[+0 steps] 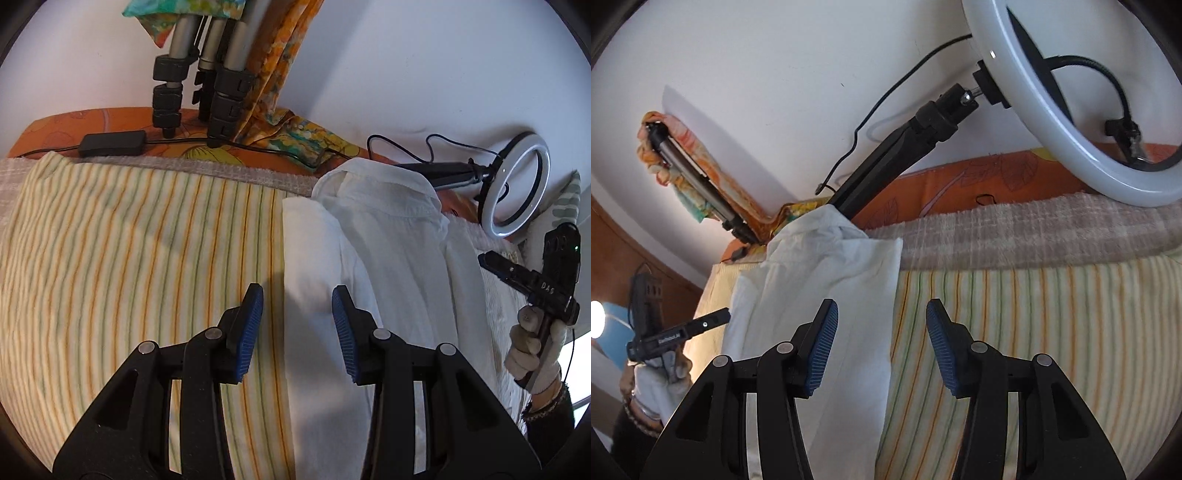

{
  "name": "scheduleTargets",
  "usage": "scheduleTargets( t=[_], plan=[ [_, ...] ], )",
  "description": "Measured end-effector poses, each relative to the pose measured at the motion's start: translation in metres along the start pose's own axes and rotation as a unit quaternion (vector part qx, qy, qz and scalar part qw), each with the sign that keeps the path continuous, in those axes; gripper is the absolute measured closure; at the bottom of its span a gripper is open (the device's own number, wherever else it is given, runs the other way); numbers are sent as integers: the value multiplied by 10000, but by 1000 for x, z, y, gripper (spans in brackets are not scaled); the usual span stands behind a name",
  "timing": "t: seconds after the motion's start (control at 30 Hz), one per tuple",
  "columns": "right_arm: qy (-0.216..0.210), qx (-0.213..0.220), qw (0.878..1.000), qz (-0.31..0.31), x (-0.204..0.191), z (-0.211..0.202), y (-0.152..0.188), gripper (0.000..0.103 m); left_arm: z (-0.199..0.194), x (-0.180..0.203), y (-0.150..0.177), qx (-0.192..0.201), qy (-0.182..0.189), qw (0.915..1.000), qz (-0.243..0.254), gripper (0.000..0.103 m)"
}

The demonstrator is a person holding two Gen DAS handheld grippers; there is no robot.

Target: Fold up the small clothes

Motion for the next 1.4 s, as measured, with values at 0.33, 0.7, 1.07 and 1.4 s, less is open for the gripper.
scheduleTargets(
  t=[0.33, 0.7, 1.07, 1.4],
  plan=[
    [286, -4, 9992, -278, -5, 23, -4, 103, 12, -2, -6, 218, 65, 9997, -91, 101],
    [-132, 26, 9995, 302, 15, 19, -16, 90, 14, -18, -14, 323, 285, 9974, -583, 91],
    [328, -177, 9991, -180, -16, 45, -15, 102, 26, 8, -17, 310, 29, 9995, -51, 102],
    [738, -33, 9948, -695, -46, 19, -16, 79, -6, -12, -22, 638, 91, 9973, -354, 96]
  ],
)
Point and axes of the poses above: each gripper's, at about its wrist camera, not at the fingertips, and z roughly the way its jaws point, x to its right, y to its underside, the point moved 1 cm from there along z, roughly the way its jaws point, and after that the axes turned 2 degrees about z, right-handed, at the moved point
